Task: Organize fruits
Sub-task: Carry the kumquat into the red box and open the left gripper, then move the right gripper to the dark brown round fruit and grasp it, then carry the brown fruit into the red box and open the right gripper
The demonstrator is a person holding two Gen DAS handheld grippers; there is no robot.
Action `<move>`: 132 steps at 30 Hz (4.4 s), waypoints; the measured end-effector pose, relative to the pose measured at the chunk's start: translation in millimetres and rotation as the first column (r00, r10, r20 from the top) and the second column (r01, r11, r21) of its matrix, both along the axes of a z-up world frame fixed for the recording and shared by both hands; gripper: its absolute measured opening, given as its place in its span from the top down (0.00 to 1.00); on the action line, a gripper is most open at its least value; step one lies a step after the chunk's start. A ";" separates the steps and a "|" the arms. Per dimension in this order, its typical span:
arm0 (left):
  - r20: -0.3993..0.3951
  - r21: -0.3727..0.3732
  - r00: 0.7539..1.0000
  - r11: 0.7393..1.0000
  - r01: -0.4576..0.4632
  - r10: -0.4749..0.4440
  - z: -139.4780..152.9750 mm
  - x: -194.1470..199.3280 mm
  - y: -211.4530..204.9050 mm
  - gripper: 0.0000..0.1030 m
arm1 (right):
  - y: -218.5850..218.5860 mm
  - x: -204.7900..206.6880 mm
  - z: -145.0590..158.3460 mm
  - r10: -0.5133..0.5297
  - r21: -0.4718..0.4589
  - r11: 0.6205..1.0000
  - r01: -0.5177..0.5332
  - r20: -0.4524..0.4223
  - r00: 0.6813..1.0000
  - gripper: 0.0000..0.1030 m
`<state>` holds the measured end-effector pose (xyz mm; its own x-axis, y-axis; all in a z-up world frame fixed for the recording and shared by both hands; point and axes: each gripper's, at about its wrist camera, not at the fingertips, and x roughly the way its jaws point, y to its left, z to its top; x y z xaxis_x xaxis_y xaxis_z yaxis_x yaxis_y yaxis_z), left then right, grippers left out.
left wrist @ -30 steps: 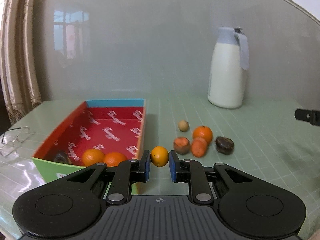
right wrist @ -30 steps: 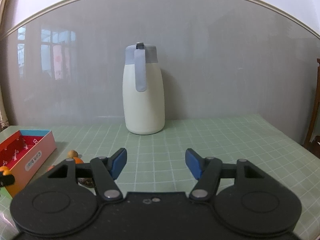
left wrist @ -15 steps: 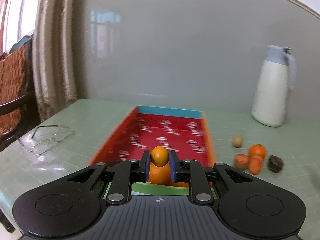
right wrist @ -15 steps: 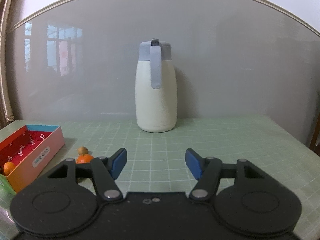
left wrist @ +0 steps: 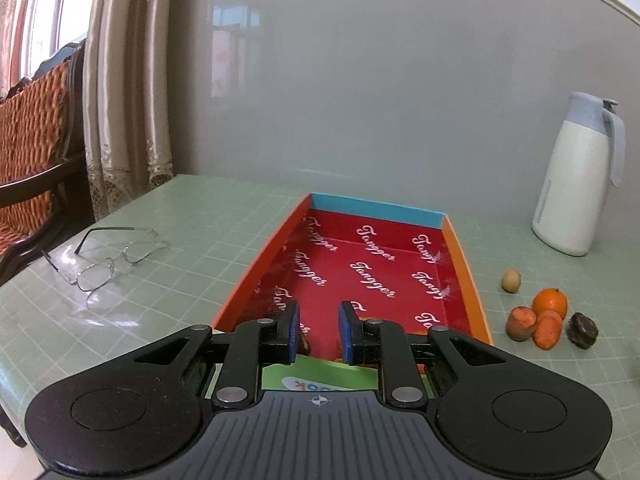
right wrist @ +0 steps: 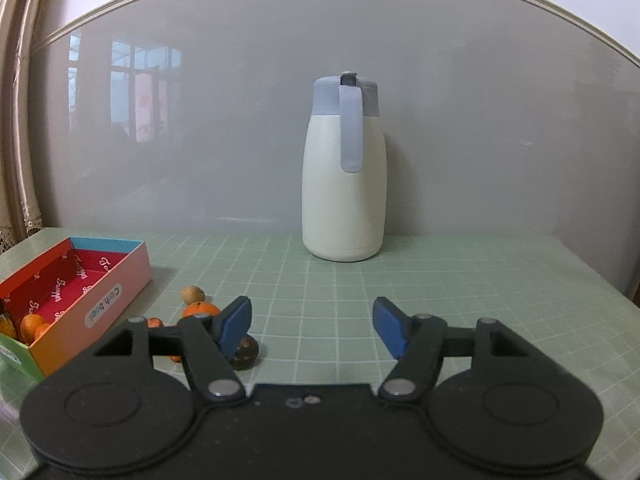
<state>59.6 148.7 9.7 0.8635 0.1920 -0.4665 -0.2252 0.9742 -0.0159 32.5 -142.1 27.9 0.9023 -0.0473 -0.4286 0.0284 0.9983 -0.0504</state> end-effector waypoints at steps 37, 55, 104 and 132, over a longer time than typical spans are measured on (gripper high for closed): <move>0.007 0.127 0.994 0.986 -0.113 0.113 -1.1 -13.2 16.9 0.00 | 48.8 53.1 -36.3 0.123 -0.047 0.990 -0.132 -0.149 0.981 0.34; 0.010 0.079 0.983 0.980 -0.184 0.183 -7.4 -20.9 50.1 0.00 | 56.0 81.9 -59.4 0.110 -0.037 0.991 -0.125 -0.276 0.955 0.63; 0.029 0.046 0.970 0.969 -0.244 0.243 -6.0 -28.5 72.8 0.00 | 94.5 37.1 -54.0 0.303 -0.013 0.942 -0.334 -0.391 0.869 0.54; 0.000 0.057 0.964 0.962 -0.266 0.267 -10.5 -36.2 93.1 0.00 | 139.1 36.2 -4.3 0.396 0.077 0.917 -0.390 -0.078 0.915 0.61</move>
